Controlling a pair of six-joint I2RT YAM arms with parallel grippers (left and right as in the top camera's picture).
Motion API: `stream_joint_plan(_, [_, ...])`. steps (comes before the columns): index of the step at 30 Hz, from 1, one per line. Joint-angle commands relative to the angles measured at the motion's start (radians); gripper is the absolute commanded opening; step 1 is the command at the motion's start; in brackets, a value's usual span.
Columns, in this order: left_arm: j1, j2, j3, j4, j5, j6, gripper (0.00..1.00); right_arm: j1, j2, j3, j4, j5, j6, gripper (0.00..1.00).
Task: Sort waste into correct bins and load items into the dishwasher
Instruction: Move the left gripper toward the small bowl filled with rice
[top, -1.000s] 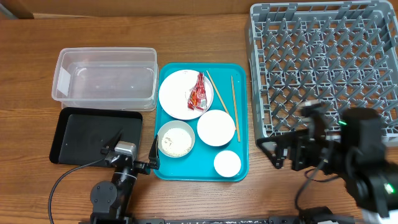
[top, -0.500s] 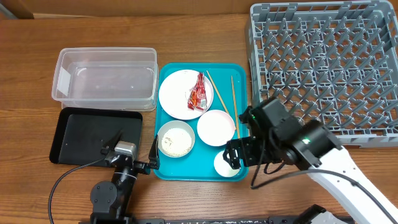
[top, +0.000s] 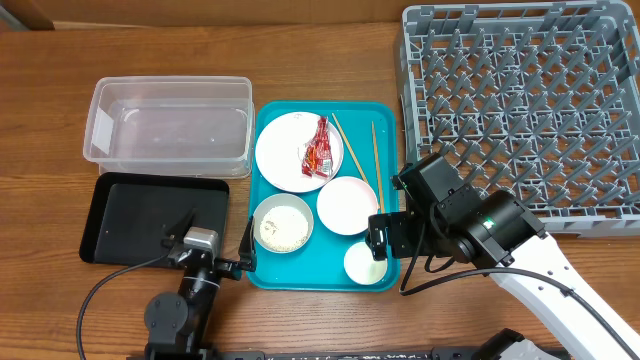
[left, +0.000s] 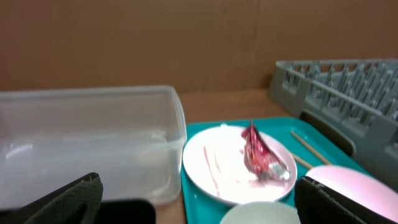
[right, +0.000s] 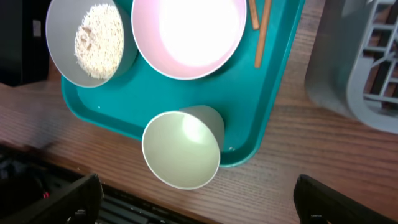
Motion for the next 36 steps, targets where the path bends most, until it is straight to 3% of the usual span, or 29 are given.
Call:
stream_joint_plan(1, [0.005, -0.009, -0.003, 0.041, 0.09, -0.051, 1.0, 0.002, -0.008, 0.0, 0.019, 0.026, 0.006, 1.0])
stream_joint_plan(7, [0.005, -0.009, -0.003, 0.093, 0.338, -0.256, 1.0, 0.002, -0.008, 0.0, 0.064, 0.026, 0.01, 1.0])
stream_joint_plan(11, [0.005, -0.009, -0.003, 0.027, 0.445, -0.356, 1.0, 0.002, -0.008, 0.0, 0.069, 0.026, 0.017, 1.0])
stream_joint_plan(17, [0.006, 0.01, 0.101, 0.005, 0.41, -0.499, 1.0, 0.001, -0.008, 0.0, 0.087, 0.052, 0.017, 1.0])
stream_joint_plan(21, [0.005, 0.138, 0.29, -0.166, 0.401, -0.504, 1.0, 0.0, -0.008, 0.001, 0.117, 0.052, 0.049, 1.0])
stream_joint_plan(27, [0.005, 0.472, 0.612, -0.427, 0.621, -0.398, 1.0, -0.032, -0.008, 0.001, 0.151, 0.051, 0.132, 1.0])
stream_joint_plan(30, [0.005, 0.602, 0.692, -0.441, 0.707, -0.398, 1.0, -0.063, -0.009, 0.002, 0.152, 0.05, 0.163, 1.0])
stream_joint_plan(34, [0.002, 0.72, 0.714, -0.388, 0.775, -0.527, 1.0, -0.132, -0.023, 0.003, 0.151, 0.031, 0.162, 1.0])
stream_joint_plan(36, [-0.017, 0.774, 0.714, -0.372, 0.802, -0.502, 1.0, -0.18, -0.038, 0.003, 0.15, 0.009, 0.161, 1.0])
